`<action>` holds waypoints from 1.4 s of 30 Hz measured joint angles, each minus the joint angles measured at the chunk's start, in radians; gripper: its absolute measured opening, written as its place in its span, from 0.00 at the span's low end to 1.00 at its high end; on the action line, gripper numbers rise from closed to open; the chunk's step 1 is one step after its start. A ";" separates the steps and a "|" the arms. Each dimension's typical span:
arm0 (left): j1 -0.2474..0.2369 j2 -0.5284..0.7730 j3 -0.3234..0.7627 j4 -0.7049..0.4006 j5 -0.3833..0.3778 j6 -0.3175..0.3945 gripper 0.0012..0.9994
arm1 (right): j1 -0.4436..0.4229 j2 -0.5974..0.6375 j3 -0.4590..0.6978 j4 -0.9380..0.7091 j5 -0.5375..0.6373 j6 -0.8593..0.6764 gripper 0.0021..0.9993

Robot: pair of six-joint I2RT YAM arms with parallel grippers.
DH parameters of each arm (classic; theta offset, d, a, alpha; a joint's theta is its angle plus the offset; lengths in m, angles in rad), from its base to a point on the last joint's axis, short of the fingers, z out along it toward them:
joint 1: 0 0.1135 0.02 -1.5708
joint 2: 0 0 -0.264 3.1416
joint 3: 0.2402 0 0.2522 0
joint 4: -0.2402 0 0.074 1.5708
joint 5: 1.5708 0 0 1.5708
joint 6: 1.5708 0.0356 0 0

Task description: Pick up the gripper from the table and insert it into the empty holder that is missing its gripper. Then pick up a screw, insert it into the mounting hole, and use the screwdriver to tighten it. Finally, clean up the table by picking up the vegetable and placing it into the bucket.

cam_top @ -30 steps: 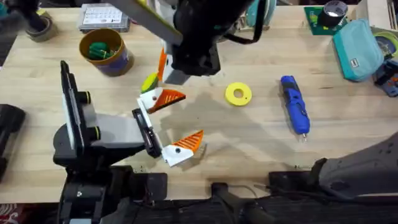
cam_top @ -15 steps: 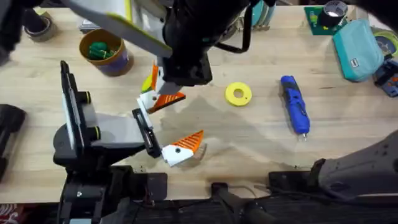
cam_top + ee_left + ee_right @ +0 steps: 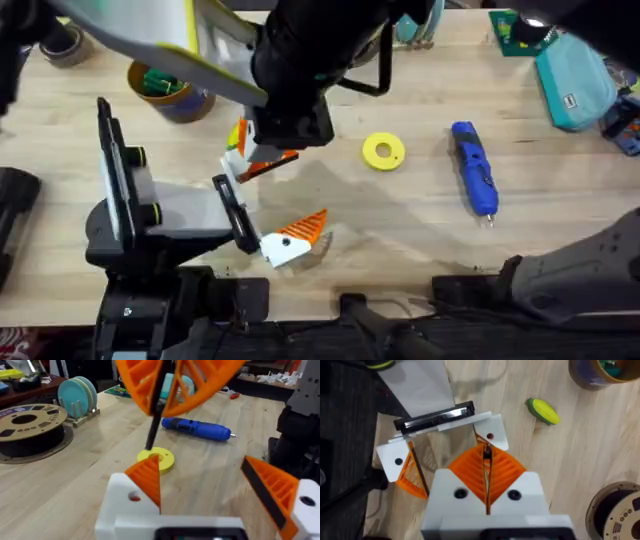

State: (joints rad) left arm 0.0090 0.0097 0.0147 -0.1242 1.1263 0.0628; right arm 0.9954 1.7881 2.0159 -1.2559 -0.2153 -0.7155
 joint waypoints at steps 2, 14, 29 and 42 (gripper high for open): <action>0.000 0.000 0.000 0.000 0.000 0.000 0.99 | 0.002 0.000 0.000 0.000 0.000 0.000 0.00; 0.000 0.000 0.000 0.000 0.000 0.000 0.99 | 0.002 0.000 0.000 -0.012 0.006 0.000 0.00; 0.000 0.000 0.000 0.000 0.000 0.000 0.99 | 0.002 0.003 0.000 -0.016 0.012 0.000 0.00; 0.000 0.000 0.000 0.000 0.000 0.000 0.99 | 0.002 0.050 0.000 -0.016 0.012 0.000 0.00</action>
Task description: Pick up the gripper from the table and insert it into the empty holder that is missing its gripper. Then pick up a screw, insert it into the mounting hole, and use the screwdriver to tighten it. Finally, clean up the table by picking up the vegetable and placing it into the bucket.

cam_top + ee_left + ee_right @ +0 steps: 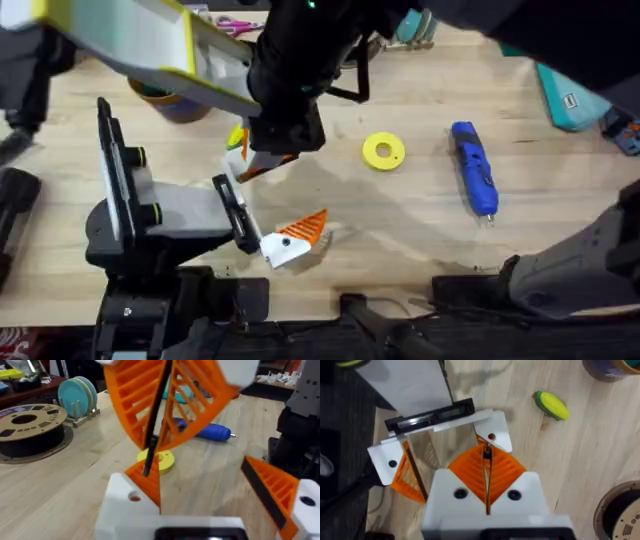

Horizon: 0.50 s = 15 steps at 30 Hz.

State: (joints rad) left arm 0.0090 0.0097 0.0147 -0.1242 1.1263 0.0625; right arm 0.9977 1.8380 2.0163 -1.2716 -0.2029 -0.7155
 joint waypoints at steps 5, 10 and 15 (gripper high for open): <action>0.000 0.000 0.000 0.000 0.000 0.000 0.99 | 0.000 0.001 0.000 0.000 0.000 0.000 0.00; 0.000 0.000 0.000 0.000 0.000 0.000 0.99 | 0.000 0.001 0.000 0.002 0.000 0.000 0.00; 0.000 0.000 0.000 0.000 0.000 0.000 0.99 | 0.004 0.001 0.000 0.010 0.000 0.000 0.00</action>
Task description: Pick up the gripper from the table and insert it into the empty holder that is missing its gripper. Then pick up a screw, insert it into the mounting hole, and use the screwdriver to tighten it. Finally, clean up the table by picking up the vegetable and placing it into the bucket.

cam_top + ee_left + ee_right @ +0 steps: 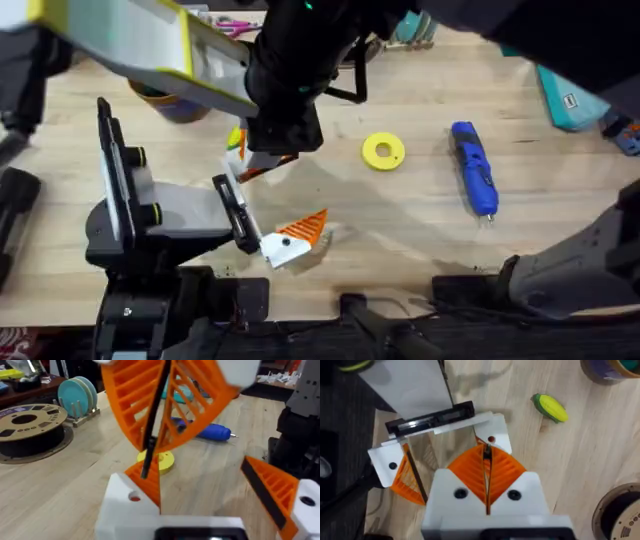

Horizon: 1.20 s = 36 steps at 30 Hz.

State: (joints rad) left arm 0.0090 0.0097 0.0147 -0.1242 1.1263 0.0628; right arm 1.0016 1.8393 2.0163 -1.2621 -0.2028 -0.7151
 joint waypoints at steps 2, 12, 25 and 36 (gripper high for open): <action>0.000 0.000 0.000 0.000 0.000 0.000 0.99 | 0.003 0.000 0.000 0.002 0.000 0.000 0.00; 0.000 0.000 0.000 0.000 0.000 0.000 0.99 | 0.006 0.000 0.000 0.002 0.000 0.000 0.00; 0.000 0.000 0.000 0.000 0.000 0.000 0.99 | 0.006 0.000 0.000 0.002 0.005 0.000 0.00; 0.000 0.000 0.000 0.000 0.000 0.000 0.99 | 0.013 0.029 0.001 0.002 0.037 0.004 0.00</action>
